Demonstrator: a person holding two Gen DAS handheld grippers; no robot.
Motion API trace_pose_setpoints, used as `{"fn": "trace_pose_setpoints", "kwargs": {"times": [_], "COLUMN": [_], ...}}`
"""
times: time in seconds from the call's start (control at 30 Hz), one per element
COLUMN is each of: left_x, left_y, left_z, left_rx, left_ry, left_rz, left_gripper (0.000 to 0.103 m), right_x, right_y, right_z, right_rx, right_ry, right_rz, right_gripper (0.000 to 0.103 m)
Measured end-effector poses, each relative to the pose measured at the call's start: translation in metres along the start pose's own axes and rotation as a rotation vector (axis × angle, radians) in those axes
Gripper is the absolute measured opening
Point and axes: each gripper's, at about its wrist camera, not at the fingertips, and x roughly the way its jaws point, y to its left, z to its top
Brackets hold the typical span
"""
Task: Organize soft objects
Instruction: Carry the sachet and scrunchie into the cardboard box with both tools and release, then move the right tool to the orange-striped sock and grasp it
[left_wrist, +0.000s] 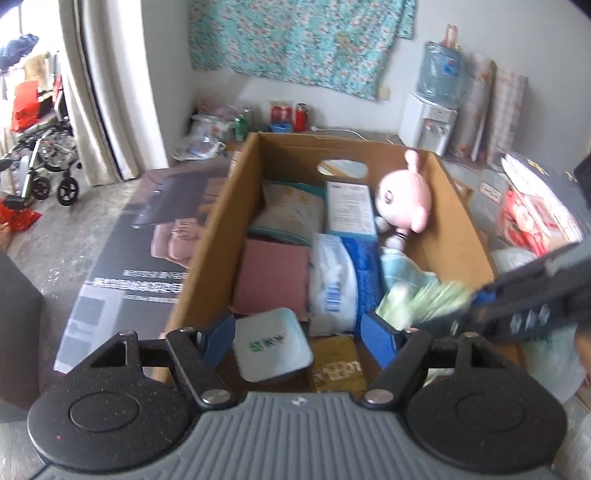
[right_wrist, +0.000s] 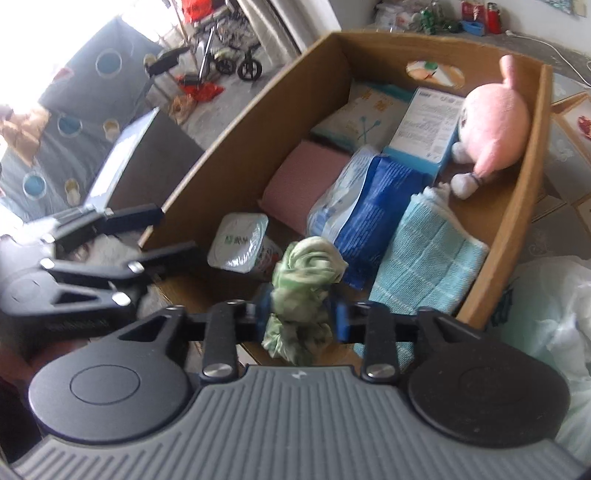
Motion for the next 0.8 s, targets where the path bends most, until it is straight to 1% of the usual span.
{"fn": "trace_pose_setpoints", "kwargs": {"times": [0.03, 0.13, 0.23, 0.33, 0.43, 0.57, 0.63, 0.7, 0.73, 0.8], "left_x": [0.000, 0.002, 0.002, 0.002, 0.001, -0.003, -0.005, -0.006, -0.007, -0.009], "left_y": [0.002, 0.005, 0.006, 0.007, 0.010, 0.017, 0.020, 0.022, 0.023, 0.025], "left_z": [0.001, 0.001, 0.000, -0.002, -0.002, -0.003, -0.003, -0.004, -0.005, -0.005], "left_rx": [-0.006, -0.023, -0.035, -0.040, -0.062, -0.092, -0.101, -0.112, -0.116, -0.123], "left_ry": [0.000, 0.004, 0.002, -0.004, -0.013, -0.023, -0.026, -0.028, -0.028, -0.030], "left_rz": [0.009, 0.009, 0.001, -0.002, -0.004, 0.002, 0.007, 0.007, 0.007, 0.008], "left_gripper": [0.076, 0.076, 0.076, 0.076, 0.076, 0.076, 0.076, 0.076, 0.076, 0.076], "right_x": [0.005, 0.016, 0.018, 0.022, 0.033, 0.055, 0.062, 0.066, 0.064, 0.056], "right_y": [0.003, 0.011, 0.009, 0.007, 0.006, 0.000, -0.003, -0.005, -0.004, -0.003], "right_z": [0.000, -0.002, -0.002, 0.001, 0.004, 0.008, 0.008, 0.007, 0.006, 0.005], "right_rx": [-0.019, -0.094, -0.091, -0.097, -0.097, -0.049, -0.015, 0.023, 0.031, 0.027], "right_ry": [0.004, -0.004, -0.001, 0.010, 0.053, 0.138, 0.160, 0.167, 0.161, 0.120], "right_rz": [-0.027, -0.093, -0.081, -0.101, -0.109, -0.087, -0.053, 0.018, 0.038, 0.065], "right_gripper": [0.052, 0.052, 0.052, 0.052, 0.051, 0.050, 0.051, 0.050, 0.051, 0.051]}}
